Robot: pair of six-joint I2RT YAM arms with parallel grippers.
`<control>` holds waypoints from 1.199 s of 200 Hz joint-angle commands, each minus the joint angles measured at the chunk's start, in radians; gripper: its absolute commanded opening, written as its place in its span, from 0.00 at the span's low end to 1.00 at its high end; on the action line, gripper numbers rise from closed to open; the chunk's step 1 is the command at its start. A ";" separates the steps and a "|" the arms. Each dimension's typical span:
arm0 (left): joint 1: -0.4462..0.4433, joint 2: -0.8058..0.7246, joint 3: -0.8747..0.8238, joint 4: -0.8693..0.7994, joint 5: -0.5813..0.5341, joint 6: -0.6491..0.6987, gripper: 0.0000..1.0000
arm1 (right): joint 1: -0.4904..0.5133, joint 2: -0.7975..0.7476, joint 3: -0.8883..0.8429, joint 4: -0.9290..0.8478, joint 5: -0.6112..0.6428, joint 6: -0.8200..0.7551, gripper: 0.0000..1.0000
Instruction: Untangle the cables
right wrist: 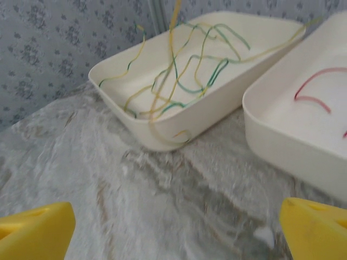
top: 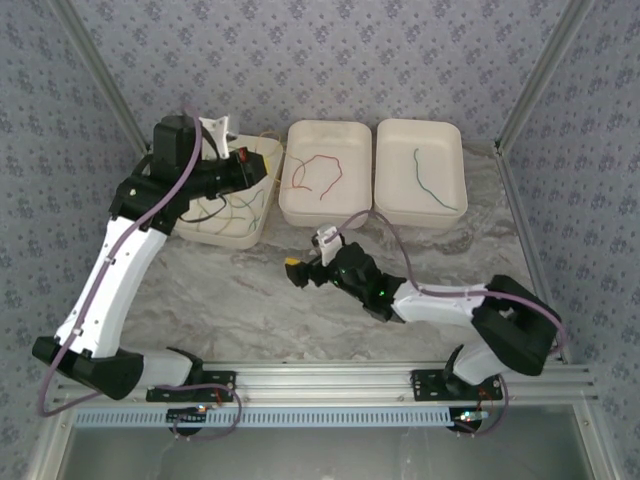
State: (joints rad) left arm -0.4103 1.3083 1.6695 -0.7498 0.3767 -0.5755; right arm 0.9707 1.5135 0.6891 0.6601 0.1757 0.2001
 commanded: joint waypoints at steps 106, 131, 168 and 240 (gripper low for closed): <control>0.040 -0.146 0.090 -0.234 0.014 0.012 0.00 | 0.034 0.216 0.260 0.198 0.292 -0.211 0.00; 0.075 -0.189 0.105 -0.307 -0.061 0.055 0.00 | 0.019 0.097 0.182 0.089 0.262 -0.313 0.00; 0.097 -0.214 0.105 -0.316 -0.062 0.061 0.00 | -0.045 -0.033 0.070 0.024 0.173 -0.362 0.00; 0.099 -0.270 0.037 -0.497 -0.228 0.153 0.00 | -0.185 -0.161 0.077 -0.178 0.223 -0.637 0.00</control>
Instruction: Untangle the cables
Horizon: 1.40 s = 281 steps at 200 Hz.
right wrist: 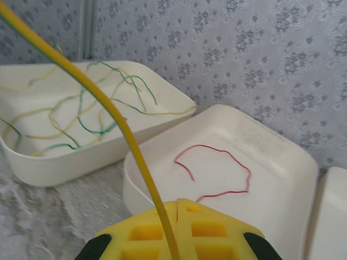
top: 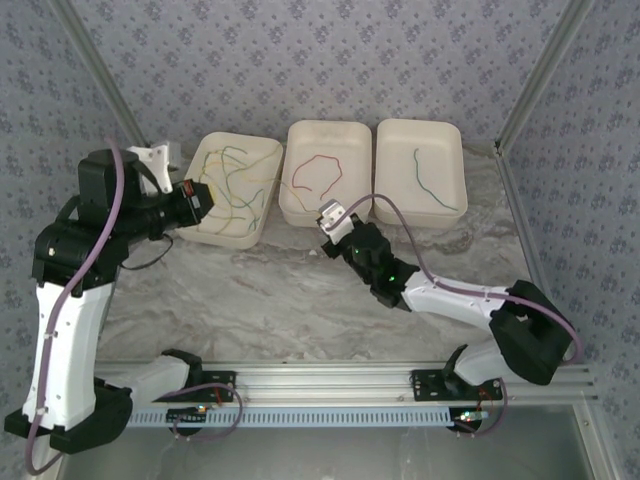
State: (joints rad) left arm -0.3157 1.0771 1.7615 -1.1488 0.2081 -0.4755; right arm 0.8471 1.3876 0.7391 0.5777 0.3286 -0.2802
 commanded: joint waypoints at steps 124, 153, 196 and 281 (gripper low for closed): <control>0.004 -0.064 -0.229 -0.092 -0.325 0.084 0.00 | -0.193 0.046 0.415 -0.452 -0.007 -0.136 0.00; 0.004 -0.002 -0.303 0.046 -0.296 0.034 0.00 | -0.131 0.204 0.648 -0.504 -0.169 0.053 0.00; 0.060 0.070 -0.369 0.228 -0.334 -0.019 0.00 | -0.151 0.555 1.038 -0.468 -0.339 0.348 0.00; 0.327 0.168 -0.530 0.390 -0.213 -0.034 0.00 | -0.192 1.267 1.913 -0.560 -0.407 0.441 0.00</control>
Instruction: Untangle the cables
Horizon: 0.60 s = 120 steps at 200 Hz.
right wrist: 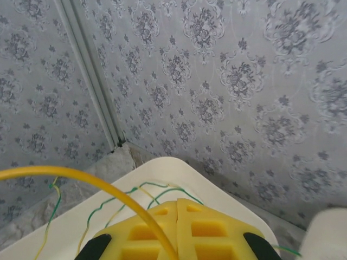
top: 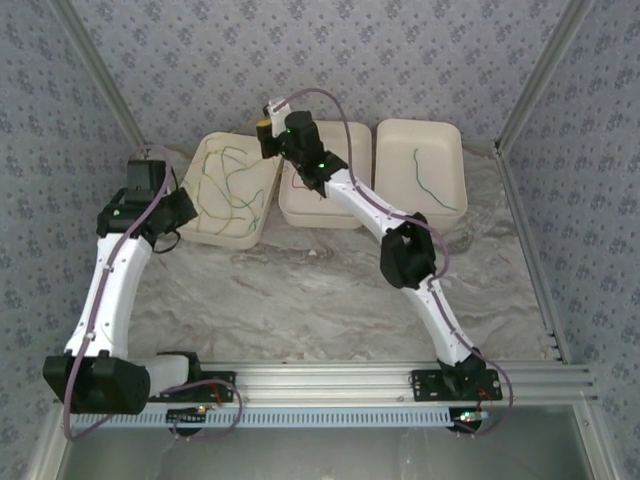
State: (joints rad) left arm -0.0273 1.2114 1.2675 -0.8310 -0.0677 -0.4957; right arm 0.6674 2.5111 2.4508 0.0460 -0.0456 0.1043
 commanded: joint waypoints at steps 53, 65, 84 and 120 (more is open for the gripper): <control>0.088 0.145 -0.094 0.208 0.137 -0.048 0.00 | -0.027 0.346 0.302 0.158 -0.005 0.164 0.00; 0.092 0.179 -0.094 0.225 0.140 -0.062 0.00 | -0.027 0.375 0.334 0.143 -0.002 0.173 0.00; 0.108 0.224 -0.108 0.275 0.167 -0.095 0.00 | -0.028 0.384 0.336 0.137 -0.007 0.172 0.07; 0.121 0.299 -0.102 0.314 0.185 -0.144 0.00 | -0.043 0.367 0.365 0.066 0.000 0.214 0.42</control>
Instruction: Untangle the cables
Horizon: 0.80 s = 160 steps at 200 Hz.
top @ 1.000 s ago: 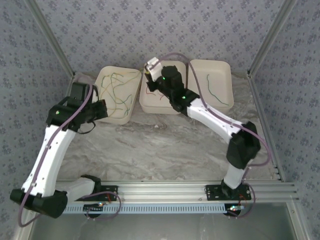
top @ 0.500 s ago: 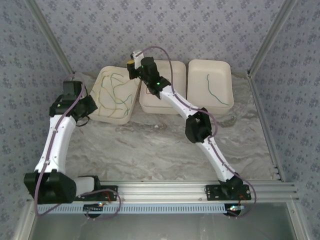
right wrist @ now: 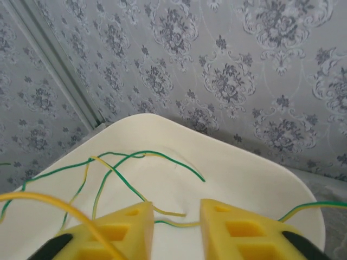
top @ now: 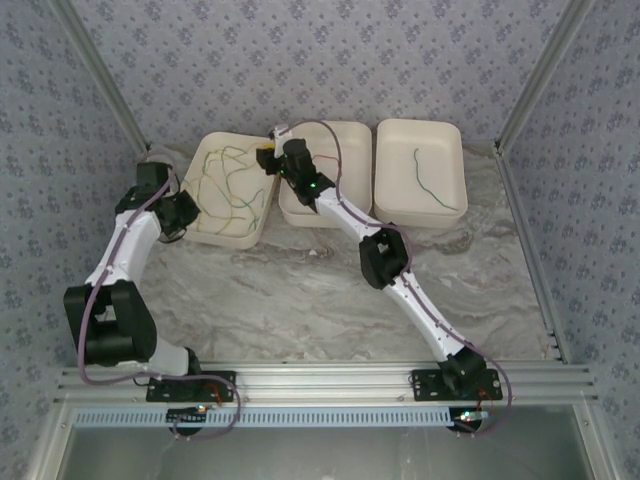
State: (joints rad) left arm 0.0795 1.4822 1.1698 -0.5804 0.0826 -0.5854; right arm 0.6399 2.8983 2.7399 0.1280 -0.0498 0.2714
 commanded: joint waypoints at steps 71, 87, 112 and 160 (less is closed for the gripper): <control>0.088 0.199 0.082 0.095 0.180 -0.180 0.00 | -0.029 -0.216 0.093 -0.227 -0.094 0.064 0.66; 0.087 0.204 0.072 0.119 0.189 -0.210 0.00 | -0.037 -0.237 0.099 -0.257 -0.121 0.073 0.68; 0.086 0.196 0.051 0.153 0.200 -0.248 0.00 | -0.040 -0.239 0.093 -0.280 -0.139 0.080 0.68; 0.076 0.217 0.078 0.161 0.286 -0.231 0.30 | -0.019 -0.214 0.089 -0.302 -0.112 0.053 0.68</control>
State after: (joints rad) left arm 0.1673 1.6909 1.2167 -0.4385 0.2893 -0.8165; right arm 0.6083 2.6728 2.8170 -0.1284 -0.1616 0.3325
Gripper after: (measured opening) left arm 0.233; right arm 0.679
